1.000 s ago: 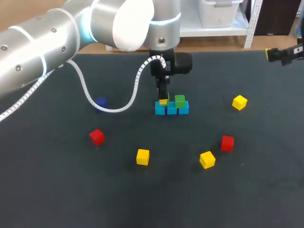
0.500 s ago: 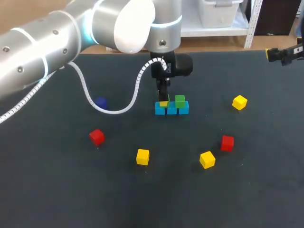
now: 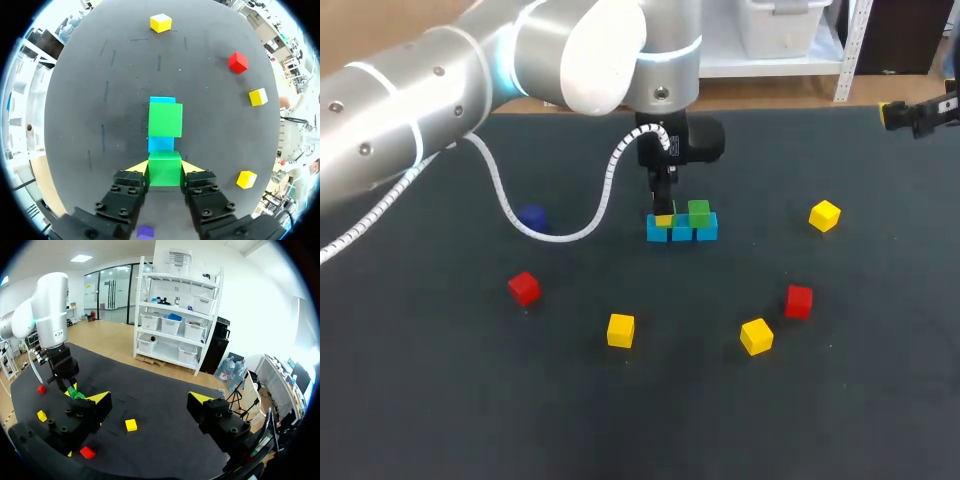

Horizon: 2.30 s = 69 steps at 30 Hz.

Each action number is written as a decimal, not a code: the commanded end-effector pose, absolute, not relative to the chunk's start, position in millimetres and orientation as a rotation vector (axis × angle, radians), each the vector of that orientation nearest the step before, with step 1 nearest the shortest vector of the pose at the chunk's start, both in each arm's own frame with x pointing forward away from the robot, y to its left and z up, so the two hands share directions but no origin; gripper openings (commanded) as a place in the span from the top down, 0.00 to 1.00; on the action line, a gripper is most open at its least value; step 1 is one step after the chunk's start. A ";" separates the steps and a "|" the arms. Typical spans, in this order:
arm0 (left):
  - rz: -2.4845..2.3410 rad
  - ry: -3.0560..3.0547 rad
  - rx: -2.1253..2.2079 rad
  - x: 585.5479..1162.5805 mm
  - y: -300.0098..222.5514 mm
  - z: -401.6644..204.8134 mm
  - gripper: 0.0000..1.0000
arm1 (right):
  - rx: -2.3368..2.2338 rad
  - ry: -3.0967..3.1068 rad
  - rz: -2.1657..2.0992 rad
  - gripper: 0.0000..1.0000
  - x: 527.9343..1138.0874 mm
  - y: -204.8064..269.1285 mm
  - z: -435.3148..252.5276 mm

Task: Place the blue cubes, place green cubes on the blue cubes, place the yellow cubes on the green cubes, then place the red cubes on the yellow cubes, and place purple cube on the red cubes.

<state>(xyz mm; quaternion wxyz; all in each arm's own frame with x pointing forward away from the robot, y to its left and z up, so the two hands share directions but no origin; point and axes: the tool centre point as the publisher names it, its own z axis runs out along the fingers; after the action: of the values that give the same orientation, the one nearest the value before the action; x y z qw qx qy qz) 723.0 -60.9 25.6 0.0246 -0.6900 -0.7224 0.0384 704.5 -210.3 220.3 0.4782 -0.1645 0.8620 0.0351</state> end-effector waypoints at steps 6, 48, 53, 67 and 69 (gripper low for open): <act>0.111 -2.221 -2.136 728.2 -61.8 25.3 1.00 | -0.399 2.063 0.100 0.00 705.9 -211.2 216.2; 0.121 -2.193 -2.148 728.5 -65.1 23.7 0.02 | -0.399 2.063 0.100 0.00 705.9 -211.2 216.2; 0.102 -2.200 -2.158 728.3 -63.2 29.0 0.05 | -0.399 2.063 0.100 0.00 705.9 -211.2 216.2; 0.065 -2.239 -2.193 723.2 -53.4 60.9 0.00 | -0.399 2.063 0.100 0.00 705.9 -211.2 216.2; 0.064 -2.251 -2.184 722.5 -51.3 62.7 0.00 | -0.399 2.063 0.100 0.00 705.9 -211.2 216.2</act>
<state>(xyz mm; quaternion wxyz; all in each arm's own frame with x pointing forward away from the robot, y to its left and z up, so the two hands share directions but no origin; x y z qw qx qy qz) 729.9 -57.5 60.6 0.0111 -0.6967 -0.7169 0.0222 704.5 -210.3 220.3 0.4782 -0.1646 0.8620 0.0351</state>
